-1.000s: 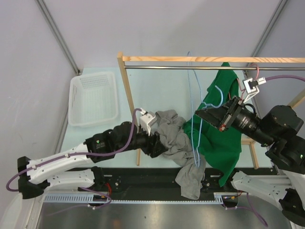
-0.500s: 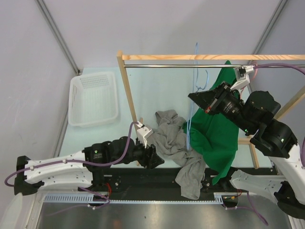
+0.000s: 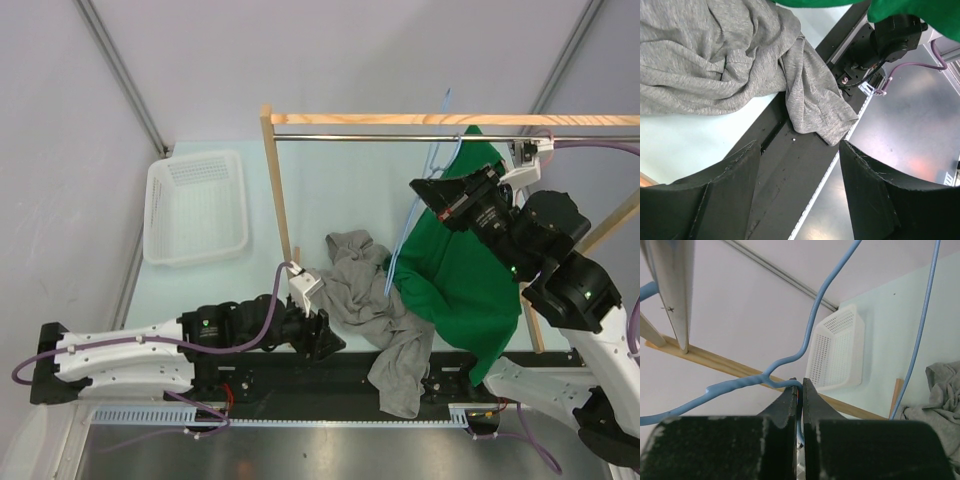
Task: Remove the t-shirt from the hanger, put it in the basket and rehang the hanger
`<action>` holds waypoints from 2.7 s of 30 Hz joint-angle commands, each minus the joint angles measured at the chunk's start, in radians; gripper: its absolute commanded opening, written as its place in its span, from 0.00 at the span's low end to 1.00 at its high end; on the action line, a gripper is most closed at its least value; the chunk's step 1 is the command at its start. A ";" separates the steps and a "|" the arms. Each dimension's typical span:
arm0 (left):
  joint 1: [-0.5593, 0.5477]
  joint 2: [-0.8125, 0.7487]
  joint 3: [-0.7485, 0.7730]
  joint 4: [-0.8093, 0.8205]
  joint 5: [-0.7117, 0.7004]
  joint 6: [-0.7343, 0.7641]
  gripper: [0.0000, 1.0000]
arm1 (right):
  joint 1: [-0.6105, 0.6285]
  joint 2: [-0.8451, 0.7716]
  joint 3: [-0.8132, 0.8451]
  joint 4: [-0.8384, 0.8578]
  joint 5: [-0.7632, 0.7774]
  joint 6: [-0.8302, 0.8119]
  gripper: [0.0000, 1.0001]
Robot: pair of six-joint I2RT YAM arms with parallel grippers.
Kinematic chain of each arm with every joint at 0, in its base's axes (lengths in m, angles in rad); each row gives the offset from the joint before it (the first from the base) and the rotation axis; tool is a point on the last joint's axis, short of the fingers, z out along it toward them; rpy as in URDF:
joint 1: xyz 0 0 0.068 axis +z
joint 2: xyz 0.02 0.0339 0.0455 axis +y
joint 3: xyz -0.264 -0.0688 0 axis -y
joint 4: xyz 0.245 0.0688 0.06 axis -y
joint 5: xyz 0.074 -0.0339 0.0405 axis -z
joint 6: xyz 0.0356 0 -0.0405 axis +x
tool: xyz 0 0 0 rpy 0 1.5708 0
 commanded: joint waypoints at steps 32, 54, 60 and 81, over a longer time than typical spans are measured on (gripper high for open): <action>-0.068 0.571 0.120 0.281 -0.630 -0.143 1.00 | 0.048 -0.161 0.035 -0.250 0.045 0.118 0.96; -0.061 1.079 0.438 -0.017 -0.519 -0.555 0.44 | 0.042 -0.325 0.032 -0.374 0.054 0.130 1.00; -0.064 0.981 0.340 0.038 -0.484 -0.467 0.00 | 0.039 -0.314 0.063 -0.368 -0.010 0.113 1.00; -0.186 0.023 -0.054 0.000 -0.271 -0.188 0.00 | 0.020 -0.311 0.083 -0.364 -0.096 0.028 1.00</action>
